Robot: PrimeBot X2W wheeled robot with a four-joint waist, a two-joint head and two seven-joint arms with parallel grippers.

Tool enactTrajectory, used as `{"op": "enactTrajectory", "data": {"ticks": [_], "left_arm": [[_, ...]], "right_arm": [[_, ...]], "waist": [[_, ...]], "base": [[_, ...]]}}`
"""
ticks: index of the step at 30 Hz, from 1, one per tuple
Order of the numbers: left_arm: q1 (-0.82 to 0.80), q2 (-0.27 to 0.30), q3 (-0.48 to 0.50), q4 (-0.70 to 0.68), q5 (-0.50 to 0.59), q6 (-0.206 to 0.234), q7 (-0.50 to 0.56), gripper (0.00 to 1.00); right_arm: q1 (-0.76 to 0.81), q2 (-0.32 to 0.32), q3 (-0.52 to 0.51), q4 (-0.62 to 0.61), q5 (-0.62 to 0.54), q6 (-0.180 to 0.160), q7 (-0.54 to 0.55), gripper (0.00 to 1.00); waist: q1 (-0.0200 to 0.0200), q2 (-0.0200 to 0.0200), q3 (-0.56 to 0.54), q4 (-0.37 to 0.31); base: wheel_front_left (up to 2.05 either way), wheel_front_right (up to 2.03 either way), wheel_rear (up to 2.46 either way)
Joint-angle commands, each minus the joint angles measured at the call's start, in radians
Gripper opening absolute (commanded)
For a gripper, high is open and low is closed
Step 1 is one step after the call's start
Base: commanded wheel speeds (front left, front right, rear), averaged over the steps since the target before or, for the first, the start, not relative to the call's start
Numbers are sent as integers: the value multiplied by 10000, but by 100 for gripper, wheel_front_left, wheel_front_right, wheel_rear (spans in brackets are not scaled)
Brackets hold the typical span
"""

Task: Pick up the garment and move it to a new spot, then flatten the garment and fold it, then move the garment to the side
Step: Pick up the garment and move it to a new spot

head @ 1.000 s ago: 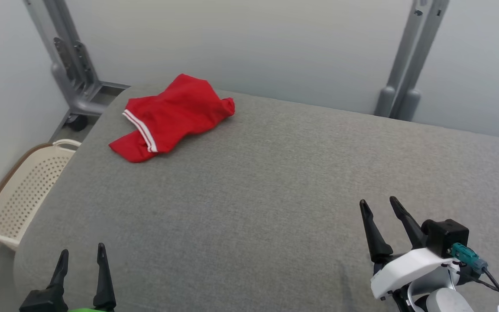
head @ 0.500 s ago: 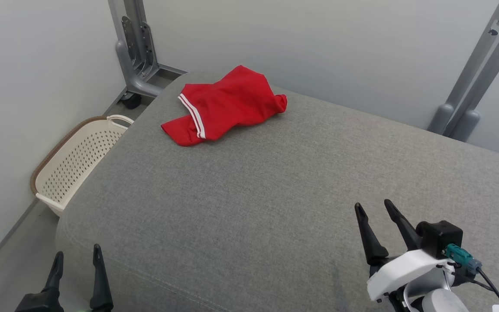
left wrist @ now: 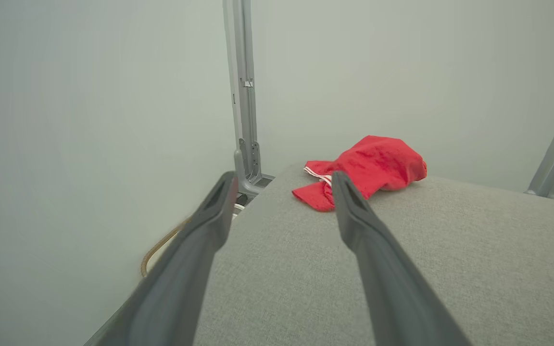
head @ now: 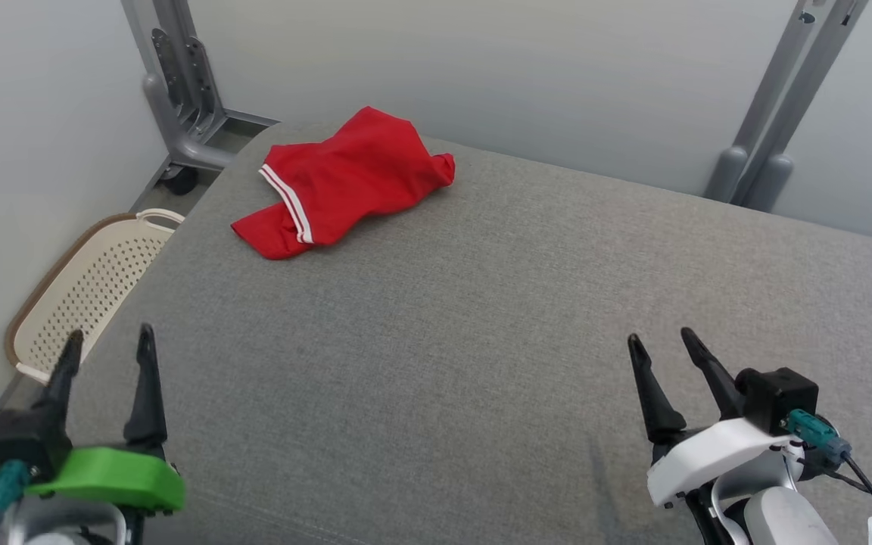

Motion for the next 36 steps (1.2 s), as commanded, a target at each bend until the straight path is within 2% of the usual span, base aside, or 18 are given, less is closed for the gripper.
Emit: {"op": "enactTrajectory", "data": {"ticks": [1, 9, 16, 17, 19, 28, 36], "left_arm": [[-476, 180, 111, -100, -58, -98, 102, 100], [-3001, 978, 473, 90, -383, -676, 1254, 100], [-5394, 1652, 706, 1294, -885, -1328, 2413, 100], [-6031, 1734, 711, 1739, -1136, -1576, 2837, 100], [-6717, 1938, 763, 2094, -1174, -1732, 3046, 100], [-8315, 1947, 922, 3297, -1399, -2064, 2689, 100], [-9280, 1768, 761, 4690, -1512, -2494, 2439, 100]], "right_arm": [[-199, -33, -65, -100, -110, -7, 2, 100], [-797, -35, -391, -638, -505, -7, 188, 100], [-1595, -35, -898, -1332, -1000, -7, 363, 100], [-1840, -30, -1026, -1594, -1141, -7, 445, 100], [-2080, -30, -1122, -1870, -1291, -7, 528, 100], [-2900, -27, -1300, -2950, -1572, -7, 856, 100], [-3542, -26, -1466, -3755, -1837, -7, 1125, 100]], "waist": [[0, 0, 278, -384], [0, 0, 1269, -1409], [0, 0, 2744, -2309], [0, 0, 3240, -2536], [0, 0, 3762, -2752], [0, 0, 5672, -3294], [0, 0, 6960, -3400]], "base": [[0, 0, 0], [0, 0, 0], [0, 0, 0], [0, 0, 0], [0, 0, 0], [0, 0, 0], [0, 0, 0]]}}
